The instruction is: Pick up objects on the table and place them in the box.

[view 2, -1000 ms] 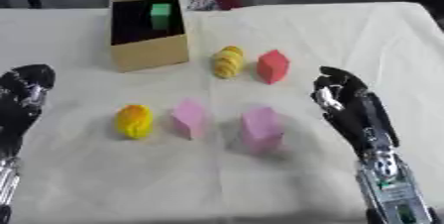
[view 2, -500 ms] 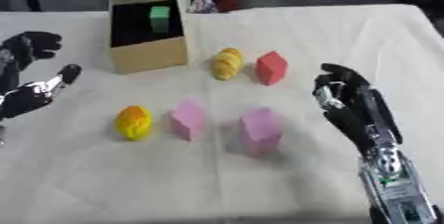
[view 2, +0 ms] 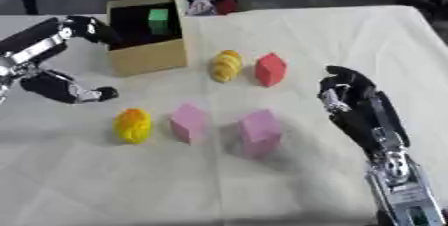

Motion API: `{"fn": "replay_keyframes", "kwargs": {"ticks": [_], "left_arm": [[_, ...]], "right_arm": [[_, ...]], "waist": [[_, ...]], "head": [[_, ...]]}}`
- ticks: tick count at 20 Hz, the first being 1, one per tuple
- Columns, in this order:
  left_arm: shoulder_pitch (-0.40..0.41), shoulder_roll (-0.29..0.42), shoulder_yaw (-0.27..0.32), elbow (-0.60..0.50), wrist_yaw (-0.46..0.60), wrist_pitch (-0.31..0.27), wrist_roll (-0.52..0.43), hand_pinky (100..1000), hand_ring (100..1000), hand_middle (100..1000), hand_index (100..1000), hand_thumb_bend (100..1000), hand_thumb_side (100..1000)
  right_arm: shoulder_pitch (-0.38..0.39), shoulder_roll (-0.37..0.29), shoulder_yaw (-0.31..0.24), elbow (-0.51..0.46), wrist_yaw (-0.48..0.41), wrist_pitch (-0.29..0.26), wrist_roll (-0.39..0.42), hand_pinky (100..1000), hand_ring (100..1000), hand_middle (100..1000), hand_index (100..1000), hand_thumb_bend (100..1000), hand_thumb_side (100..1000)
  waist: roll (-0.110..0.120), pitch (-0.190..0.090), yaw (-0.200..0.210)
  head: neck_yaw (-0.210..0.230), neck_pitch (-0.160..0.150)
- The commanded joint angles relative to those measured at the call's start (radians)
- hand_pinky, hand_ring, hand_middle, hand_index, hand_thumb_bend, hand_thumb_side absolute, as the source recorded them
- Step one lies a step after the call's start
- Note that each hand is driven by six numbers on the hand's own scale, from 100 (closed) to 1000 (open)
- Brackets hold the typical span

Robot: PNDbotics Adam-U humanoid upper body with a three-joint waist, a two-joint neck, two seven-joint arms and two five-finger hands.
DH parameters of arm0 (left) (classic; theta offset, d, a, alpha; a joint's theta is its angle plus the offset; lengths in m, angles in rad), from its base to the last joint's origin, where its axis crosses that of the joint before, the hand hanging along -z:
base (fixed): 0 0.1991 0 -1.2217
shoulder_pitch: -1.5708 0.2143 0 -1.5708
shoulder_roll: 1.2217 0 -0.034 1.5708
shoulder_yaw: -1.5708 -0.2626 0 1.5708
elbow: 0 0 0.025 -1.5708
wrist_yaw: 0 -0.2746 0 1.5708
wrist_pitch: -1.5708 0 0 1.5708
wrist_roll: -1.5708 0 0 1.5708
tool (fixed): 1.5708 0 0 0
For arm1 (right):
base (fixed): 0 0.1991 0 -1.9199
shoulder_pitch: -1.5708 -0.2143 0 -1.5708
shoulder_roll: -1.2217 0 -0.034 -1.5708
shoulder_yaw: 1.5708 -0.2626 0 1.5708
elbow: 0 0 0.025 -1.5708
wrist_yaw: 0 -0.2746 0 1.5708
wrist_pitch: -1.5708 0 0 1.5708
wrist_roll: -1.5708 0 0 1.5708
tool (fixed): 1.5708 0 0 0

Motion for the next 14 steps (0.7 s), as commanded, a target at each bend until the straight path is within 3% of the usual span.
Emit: {"fn": "replay_keyframes", "kwargs": {"ticks": [1, 4, 9, 14], "left_arm": [[-0.05, 0.035, -0.039, 0.021, -0.025, -0.024, -0.131, 810, 782, 768, 835, 500, 179], [-0.075, 0.025, -0.058, 0.042, -0.036, -0.048, -0.219, 806, 774, 763, 834, 466, 133], [-0.086, 0.001, -0.096, 0.086, -0.056, -0.078, -0.321, 809, 763, 777, 842, 468, 141], [-0.096, -0.039, -0.137, 0.157, -0.104, -0.111, -0.346, 808, 765, 782, 844, 467, 137]], "right_arm": [[-0.005, -0.024, 0.001, -0.024, 0.003, -0.002, 0.004, 635, 589, 616, 798, 100, 460], [-0.003, -0.024, 0.002, -0.024, 0.003, -0.002, 0.004, 635, 589, 615, 798, 100, 459], [-0.003, -0.023, 0.003, -0.023, 0.002, -0.001, 0.004, 634, 588, 615, 797, 100, 459], [-0.003, -0.021, 0.005, -0.023, 0.001, -0.001, 0.004, 634, 588, 615, 797, 100, 459]], "waist": [[0.016, -0.028, -0.004], [0.016, -0.029, -0.006], [0.016, -0.03, -0.008], [0.013, -0.031, -0.009]], "head": [[-0.005, 0.005], [-0.009, 0.005], [-0.015, 0.005], [-0.017, 0.005]]}}
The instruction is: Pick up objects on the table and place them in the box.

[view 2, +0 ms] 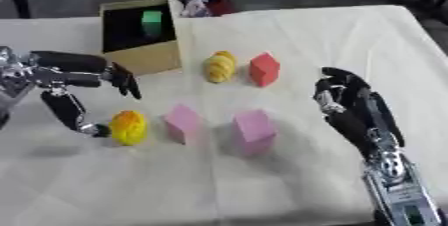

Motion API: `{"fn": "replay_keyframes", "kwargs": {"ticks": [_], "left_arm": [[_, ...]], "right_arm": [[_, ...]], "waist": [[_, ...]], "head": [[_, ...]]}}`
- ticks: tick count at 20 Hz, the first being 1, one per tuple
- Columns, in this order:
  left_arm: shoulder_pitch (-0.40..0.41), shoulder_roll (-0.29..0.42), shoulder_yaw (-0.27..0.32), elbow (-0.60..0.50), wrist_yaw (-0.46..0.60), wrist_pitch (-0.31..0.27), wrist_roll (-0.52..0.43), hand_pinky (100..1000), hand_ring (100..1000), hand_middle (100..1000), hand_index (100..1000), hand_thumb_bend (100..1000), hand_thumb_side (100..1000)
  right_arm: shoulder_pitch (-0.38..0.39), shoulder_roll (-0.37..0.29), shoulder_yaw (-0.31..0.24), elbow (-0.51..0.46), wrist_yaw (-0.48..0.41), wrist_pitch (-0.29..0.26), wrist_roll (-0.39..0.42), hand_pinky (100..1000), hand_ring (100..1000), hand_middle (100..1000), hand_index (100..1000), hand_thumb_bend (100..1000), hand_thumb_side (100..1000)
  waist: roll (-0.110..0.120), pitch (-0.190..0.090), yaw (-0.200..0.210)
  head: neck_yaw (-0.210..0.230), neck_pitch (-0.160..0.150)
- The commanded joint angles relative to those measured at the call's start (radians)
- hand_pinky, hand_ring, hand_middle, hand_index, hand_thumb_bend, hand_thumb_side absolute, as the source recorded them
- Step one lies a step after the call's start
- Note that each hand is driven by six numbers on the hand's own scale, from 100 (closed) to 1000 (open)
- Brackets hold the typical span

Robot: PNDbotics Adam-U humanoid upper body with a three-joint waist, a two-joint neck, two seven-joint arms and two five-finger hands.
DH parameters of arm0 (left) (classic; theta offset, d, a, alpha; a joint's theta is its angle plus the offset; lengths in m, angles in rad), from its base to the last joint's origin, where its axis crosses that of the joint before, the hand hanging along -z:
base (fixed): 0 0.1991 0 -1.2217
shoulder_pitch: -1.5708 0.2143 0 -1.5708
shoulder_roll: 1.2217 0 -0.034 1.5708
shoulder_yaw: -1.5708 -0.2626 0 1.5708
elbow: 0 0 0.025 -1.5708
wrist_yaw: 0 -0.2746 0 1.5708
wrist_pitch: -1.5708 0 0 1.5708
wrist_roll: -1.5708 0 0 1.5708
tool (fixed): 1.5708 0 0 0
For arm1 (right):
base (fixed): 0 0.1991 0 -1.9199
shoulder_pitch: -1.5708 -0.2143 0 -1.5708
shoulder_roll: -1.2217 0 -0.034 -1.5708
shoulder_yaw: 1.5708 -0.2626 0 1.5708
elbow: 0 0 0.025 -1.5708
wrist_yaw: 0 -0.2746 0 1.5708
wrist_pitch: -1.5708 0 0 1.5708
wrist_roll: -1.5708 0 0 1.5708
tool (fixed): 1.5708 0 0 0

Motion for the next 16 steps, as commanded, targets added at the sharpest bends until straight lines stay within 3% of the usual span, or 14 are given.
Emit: {"fn": "replay_keyframes", "kwargs": {"ticks": [1, 8, 16], "left_arm": [[-0.029, -0.012, -0.013, 0.035, -0.041, -0.026, -0.016, 809, 767, 785, 845, 469, 135], [-0.037, -0.052, -0.026, 0.105, -0.172, -0.061, -0.016, 781, 748, 774, 842, 471, 125], [-0.035, -0.056, -0.003, 0.112, -0.228, -0.08, 0.015, 557, 501, 500, 620, 334, 100]], "right_arm": [[-0.01, -0.02, -0.001, -0.023, 0.001, -0.002, 0.003, 634, 588, 615, 797, 100, 459], [-0.009, -0.019, 0.0, -0.023, 0.0, -0.001, 0.002, 633, 588, 615, 797, 100, 459], [-0.008, -0.019, -0.001, -0.021, 0.0, 0.0, -0.001, 633, 587, 615, 796, 100, 459]], "waist": [[0.012, -0.03, -0.003], [0.011, -0.03, -0.004], [0.011, -0.031, -0.002]], "head": [[-0.004, 0.005], [-0.006, 0.005], [-0.008, 0.005]]}}
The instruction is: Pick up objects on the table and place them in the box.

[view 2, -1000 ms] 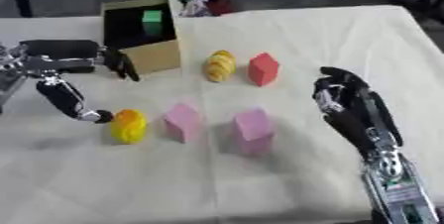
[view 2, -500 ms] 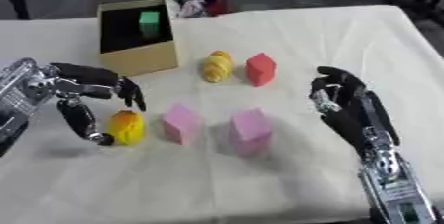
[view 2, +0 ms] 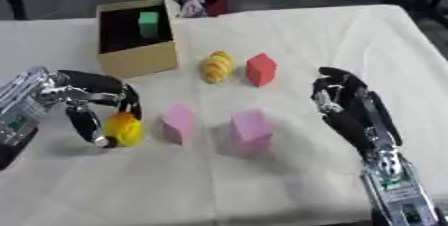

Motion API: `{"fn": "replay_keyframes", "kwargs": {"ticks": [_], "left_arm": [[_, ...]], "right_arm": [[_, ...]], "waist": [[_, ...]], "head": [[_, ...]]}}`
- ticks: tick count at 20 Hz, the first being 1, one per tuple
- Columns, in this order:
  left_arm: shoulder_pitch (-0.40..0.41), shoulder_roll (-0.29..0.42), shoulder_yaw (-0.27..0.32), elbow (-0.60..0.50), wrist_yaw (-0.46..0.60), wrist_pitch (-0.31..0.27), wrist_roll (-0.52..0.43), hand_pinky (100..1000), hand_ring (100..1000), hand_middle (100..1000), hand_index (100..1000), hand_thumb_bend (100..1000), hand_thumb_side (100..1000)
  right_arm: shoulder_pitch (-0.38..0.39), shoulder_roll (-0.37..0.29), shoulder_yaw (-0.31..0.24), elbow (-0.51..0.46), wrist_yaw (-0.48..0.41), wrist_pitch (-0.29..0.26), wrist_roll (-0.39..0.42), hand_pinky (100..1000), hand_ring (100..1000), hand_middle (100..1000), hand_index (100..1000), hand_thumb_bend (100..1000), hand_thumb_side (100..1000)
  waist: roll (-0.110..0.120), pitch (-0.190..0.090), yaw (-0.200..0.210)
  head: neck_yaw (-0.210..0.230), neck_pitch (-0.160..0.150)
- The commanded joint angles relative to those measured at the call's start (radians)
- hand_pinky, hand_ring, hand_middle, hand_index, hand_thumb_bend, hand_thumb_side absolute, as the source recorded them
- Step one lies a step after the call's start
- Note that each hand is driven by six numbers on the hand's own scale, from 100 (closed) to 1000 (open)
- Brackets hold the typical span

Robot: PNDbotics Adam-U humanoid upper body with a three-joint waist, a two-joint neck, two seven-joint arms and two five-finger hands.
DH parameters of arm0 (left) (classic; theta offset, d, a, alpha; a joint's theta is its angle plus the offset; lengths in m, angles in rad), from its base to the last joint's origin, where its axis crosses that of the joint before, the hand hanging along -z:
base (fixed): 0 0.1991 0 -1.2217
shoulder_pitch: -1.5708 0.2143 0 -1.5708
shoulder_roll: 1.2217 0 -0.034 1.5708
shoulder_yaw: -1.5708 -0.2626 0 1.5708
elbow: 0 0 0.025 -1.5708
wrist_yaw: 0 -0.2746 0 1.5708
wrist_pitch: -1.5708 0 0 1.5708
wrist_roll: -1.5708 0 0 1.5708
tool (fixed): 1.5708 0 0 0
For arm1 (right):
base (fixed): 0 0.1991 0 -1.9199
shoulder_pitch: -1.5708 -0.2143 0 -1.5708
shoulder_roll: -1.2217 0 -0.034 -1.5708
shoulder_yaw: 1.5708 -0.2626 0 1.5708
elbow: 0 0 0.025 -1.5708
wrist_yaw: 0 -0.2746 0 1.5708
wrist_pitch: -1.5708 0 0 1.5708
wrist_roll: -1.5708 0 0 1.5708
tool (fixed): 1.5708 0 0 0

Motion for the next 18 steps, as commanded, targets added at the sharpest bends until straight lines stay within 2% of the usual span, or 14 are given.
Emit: {"fn": "replay_keyframes", "kwargs": {"ticks": [1, 5, 7, 9, 12, 18], "left_arm": [[-0.02, 0.016, 0.027, -0.021, -0.017, -0.039, -0.005, 517, 461, 456, 572, 312, 100], [-0.03, 0.045, 0.083, -0.08, 0.02, -0.014, 0.021, 488, 429, 418, 542, 301, 100], [-0.053, 0.066, 0.129, -0.102, 0.043, 0.018, 0.043, 494, 432, 422, 546, 322, 100], [-0.092, 0.074, 0.163, -0.091, 0.02, 0.049, 0.072, 505, 437, 428, 552, 332, 100], [-0.179, 0.036, 0.204, 0.017, -0.086, 0.091, 0.145, 526, 451, 441, 566, 381, 100], [-0.302, -0.11, 0.287, 0.33, -0.347, 0.134, 0.373, 554, 462, 436, 582, 420, 100]], "right_arm": [[-0.008, -0.019, -0.001, -0.021, 0.0, -0.001, -0.002, 632, 587, 615, 796, 100, 459], [-0.007, -0.021, -0.002, -0.02, 0.001, -0.001, -0.004, 632, 587, 614, 795, 100, 458], [-0.006, -0.021, -0.002, -0.02, 0.001, -0.001, -0.004, 632, 587, 614, 795, 100, 458], [-0.004, -0.022, -0.001, -0.019, 0.0, -0.001, -0.003, 632, 587, 614, 795, 100, 457], [0.001, -0.024, 0.003, -0.018, 0.0, 0.0, 0.0, 632, 587, 614, 795, 100, 457], [-0.001, -0.02, 0.014, -0.016, -0.004, -0.001, 0.011, 631, 587, 614, 795, 100, 455]], "waist": [[0.011, -0.029, 0.002], [0.011, -0.03, 0.003], [0.012, -0.032, 0.003], [0.011, -0.036, 0.001], [0.012, -0.044, -0.004], [0.01, -0.047, -0.028]], "head": [[-0.002, 0.005], [-0.003, 0.005], [-0.004, 0.005], [-0.003, 0.005], [0.002, 0.005], [0.03, 0.005]]}}
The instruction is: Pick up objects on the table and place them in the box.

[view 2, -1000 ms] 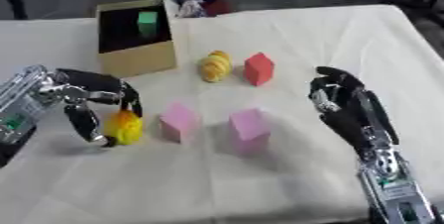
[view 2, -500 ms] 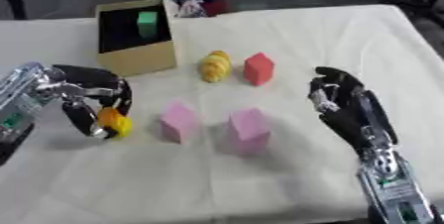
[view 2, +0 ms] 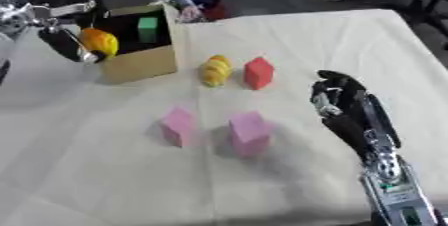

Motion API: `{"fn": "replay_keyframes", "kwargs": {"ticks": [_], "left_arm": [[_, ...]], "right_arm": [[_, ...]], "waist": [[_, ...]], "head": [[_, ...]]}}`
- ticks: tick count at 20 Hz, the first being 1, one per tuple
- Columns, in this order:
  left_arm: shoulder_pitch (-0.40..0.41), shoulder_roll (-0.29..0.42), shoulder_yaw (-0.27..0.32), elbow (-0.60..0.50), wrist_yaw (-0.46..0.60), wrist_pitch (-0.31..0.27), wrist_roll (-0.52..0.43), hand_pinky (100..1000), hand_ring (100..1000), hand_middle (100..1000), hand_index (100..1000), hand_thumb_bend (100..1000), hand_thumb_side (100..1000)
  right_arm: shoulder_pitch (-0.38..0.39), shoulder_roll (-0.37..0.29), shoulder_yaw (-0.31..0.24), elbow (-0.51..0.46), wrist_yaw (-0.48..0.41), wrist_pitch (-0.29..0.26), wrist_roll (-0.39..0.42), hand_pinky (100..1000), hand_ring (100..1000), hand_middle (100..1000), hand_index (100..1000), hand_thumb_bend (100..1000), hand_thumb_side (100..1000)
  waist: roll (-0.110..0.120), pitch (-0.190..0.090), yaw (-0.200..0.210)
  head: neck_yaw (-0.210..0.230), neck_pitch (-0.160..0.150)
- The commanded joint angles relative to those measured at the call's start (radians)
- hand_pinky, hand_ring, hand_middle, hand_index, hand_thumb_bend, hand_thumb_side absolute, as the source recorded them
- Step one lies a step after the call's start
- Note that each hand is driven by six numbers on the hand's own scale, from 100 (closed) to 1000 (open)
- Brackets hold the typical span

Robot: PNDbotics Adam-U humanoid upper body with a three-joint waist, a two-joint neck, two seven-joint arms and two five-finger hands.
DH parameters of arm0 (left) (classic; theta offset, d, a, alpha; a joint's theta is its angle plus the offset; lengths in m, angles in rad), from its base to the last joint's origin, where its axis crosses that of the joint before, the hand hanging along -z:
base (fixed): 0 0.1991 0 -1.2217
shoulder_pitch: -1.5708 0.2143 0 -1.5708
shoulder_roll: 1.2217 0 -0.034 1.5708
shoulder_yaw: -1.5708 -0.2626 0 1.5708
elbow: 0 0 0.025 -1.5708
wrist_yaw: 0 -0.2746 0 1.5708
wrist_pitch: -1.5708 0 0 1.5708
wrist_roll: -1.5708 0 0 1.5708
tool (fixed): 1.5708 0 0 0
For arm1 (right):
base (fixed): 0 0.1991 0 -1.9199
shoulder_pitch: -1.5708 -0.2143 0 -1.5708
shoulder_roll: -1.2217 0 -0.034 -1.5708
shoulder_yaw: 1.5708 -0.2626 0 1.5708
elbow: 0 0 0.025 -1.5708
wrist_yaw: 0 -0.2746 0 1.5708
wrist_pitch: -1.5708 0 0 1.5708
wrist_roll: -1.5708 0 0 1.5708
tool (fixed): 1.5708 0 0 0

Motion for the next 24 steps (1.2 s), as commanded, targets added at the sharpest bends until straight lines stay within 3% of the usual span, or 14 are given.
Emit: {"fn": "replay_keyframes", "kwargs": {"ticks": [1, 5, 9, 12, 16, 20, 24], "left_arm": [[-0.056, -0.058, 0.056, 0.139, -0.122, 0.02, 0.114, 565, 470, 445, 593, 424, 100], [-0.092, -0.121, 0.114, 0.283, -0.262, 0.068, 0.245, 593, 482, 455, 611, 471, 104], [-0.104, -0.148, 0.16, 0.364, -0.33, 0.131, 0.381, 746, 665, 662, 794, 589, 244], [-0.1, -0.143, 0.174, 0.375, -0.336, 0.153, 0.429, 830, 775, 777, 847, 734, 441], [-0.084, -0.113, 0.184, 0.316, -0.27, 0.17, 0.488, 826, 764, 766, 854, 755, 518], [-0.055, -0.056, 0.154, 0.161, -0.098, 0.106, 0.498, 791, 703, 665, 800, 678, 433], [-0.023, 0.017, 0.081, -0.004, 0.099, -0.055, 0.369, 797, 688, 613, 763, 595, 308]], "right_arm": [[-0.011, -0.018, 0.004, -0.017, -0.004, -0.002, 0.009, 631, 587, 615, 795, 100, 455], [-0.018, -0.013, 0.014, -0.018, -0.007, -0.003, 0.02, 631, 587, 615, 796, 100, 454], [-0.018, -0.012, 0.016, -0.018, -0.009, -0.003, 0.023, 631, 586, 615, 796, 100, 455], [-0.018, -0.012, 0.015, -0.018, -0.009, -0.003, 0.022, 631, 586, 615, 796, 100, 453], [-0.019, -0.013, 0.011, -0.018, -0.008, -0.003, 0.019, 631, 586, 615, 796, 100, 452], [-0.02, -0.014, 0.006, -0.019, -0.006, -0.003, 0.015, 631, 585, 615, 796, 100, 451], [-0.021, -0.018, 0.002, -0.021, -0.005, -0.002, 0.011, 631, 585, 615, 796, 100, 449]], "waist": [[0.01, -0.025, -0.01], [0.008, -0.02, -0.041], [0.006, -0.016, -0.062], [0.006, -0.014, -0.064], [0.007, -0.012, -0.057], [0.005, -0.01, -0.046], [0.003, -0.009, -0.041]], "head": [[0.022, 0.004], [0.043, 0.004], [0.052, 0.004], [0.048, 0.004], [0.039, 0.004], [0.029, 0.004], [0.022, 0.004]]}}
